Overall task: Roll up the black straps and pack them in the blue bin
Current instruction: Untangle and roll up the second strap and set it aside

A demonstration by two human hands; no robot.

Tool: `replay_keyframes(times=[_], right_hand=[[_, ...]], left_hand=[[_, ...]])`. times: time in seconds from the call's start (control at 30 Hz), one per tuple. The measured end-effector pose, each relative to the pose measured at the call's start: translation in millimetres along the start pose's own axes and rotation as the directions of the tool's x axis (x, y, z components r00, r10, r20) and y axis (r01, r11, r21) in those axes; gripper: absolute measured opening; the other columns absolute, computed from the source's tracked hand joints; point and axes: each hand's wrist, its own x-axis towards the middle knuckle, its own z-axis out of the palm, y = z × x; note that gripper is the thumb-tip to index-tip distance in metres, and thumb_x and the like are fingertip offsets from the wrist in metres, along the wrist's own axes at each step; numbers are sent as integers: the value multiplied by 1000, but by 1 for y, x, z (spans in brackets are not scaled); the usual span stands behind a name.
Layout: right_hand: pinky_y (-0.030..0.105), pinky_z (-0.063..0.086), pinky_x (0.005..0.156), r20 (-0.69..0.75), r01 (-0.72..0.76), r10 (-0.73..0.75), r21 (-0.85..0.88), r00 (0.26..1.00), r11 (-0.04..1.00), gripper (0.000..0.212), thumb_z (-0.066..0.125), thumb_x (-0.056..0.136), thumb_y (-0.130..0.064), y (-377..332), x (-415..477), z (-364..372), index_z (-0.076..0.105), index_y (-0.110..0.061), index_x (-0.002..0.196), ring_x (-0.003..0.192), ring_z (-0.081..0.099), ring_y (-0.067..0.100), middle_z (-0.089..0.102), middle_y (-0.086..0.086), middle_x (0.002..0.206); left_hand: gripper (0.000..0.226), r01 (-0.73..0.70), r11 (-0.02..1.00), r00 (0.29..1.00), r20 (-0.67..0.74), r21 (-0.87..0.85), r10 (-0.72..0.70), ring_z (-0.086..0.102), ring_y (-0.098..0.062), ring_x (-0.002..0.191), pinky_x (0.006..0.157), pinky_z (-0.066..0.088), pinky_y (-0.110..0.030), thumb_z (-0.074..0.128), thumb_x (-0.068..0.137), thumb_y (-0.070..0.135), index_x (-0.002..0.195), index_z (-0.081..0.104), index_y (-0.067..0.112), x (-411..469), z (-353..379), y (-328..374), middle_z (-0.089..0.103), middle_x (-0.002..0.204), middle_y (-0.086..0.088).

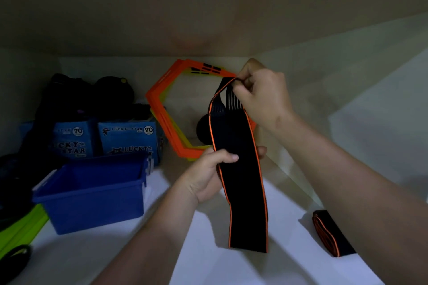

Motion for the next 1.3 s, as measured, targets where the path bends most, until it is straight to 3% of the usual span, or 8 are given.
replay_keyframes(times=[0.23, 0.47, 0.6, 0.73, 0.83, 1.0, 1.1, 1.3], right_hand=[[19, 38, 51, -21, -41, 40, -34, 999, 999, 8, 62, 85, -15, 11, 3, -4, 60, -12, 78, 52, 55, 17, 63, 5, 56], [16, 36, 49, -34, -52, 52, -15, 998, 999, 11, 65, 88, -14, 32, 1, 12, 60, -7, 81, 53, 56, 21, 63, 7, 58], [22, 38, 49, -32, -49, 48, -55, 998, 997, 10, 66, 88, -15, 53, -2, 37, 61, -9, 81, 53, 54, 23, 62, 7, 60], [34, 47, 57, 44, -89, 95, -135, 994, 987, 12, 68, 86, -18, 85, -16, 73, 66, -7, 83, 64, 63, 32, 70, 13, 70], [31, 44, 60, 115, -139, 162, -182, 980, 973, 11, 69, 86, -18, 112, -33, 102, 68, -7, 86, 74, 67, 34, 73, 13, 78], [32, 52, 69, 251, -250, 301, -216, 920, 944, 9, 67, 85, -16, 147, -63, 146, 70, -8, 88, 84, 70, 35, 75, 13, 87], [32, 50, 68, 331, -308, 387, -267, 861, 913, 10, 65, 87, -17, 165, -87, 168, 69, -9, 84, 85, 69, 36, 74, 14, 87], [30, 51, 66, 398, -463, 557, -312, 729, 830, 15, 62, 89, -24, 193, -140, 205, 71, -12, 88, 86, 69, 35, 73, 15, 90]], left_hand=[[48, 119, 980, 974, 212, -161, -84, 62, -38, 113, 111, 23, -71, 54, 74, 15, 117, 66, -2, -5, 3, -29, 68, 114, -14], [58, 192, 970, 971, 170, -150, -166, 60, -44, 110, 109, 31, -63, 43, 77, 1, 133, 59, 4, -43, -14, -70, 61, 124, -28], [57, 250, 967, 968, 21, -41, -250, 61, -51, 110, 102, 46, -53, 52, 66, -5, 121, 66, -3, -64, -22, -85, 63, 124, -34], [21, 334, 930, 905, -327, 150, -273, 62, -19, 56, 55, 47, -20, 52, 47, 0, 58, 68, 8, -74, -28, -100, 63, 60, -9], [31, 288, 868, 917, -378, 404, -129, 61, -13, 65, 59, 46, -20, 54, 54, 2, 75, 72, 17, -78, -33, -101, 66, 68, 4], [98, 310, 547, 925, -379, 777, 14, 65, -14, 115, 94, 53, -32, 61, 71, 17, 144, 16, 64, -96, -51, -104, 61, 126, 30], [100, 377, 59, 926, -377, 924, -3, 30, -17, 143, 108, 36, -37, 54, 74, 43, 148, -12, 57, -102, -54, -104, 29, 156, 10], [74, 217, -142, 960, -237, 966, -151, -17, -3, 150, 124, -5, -42, 19, 79, 48, 153, 14, 51, -101, -65, -113, -14, 163, 24]])
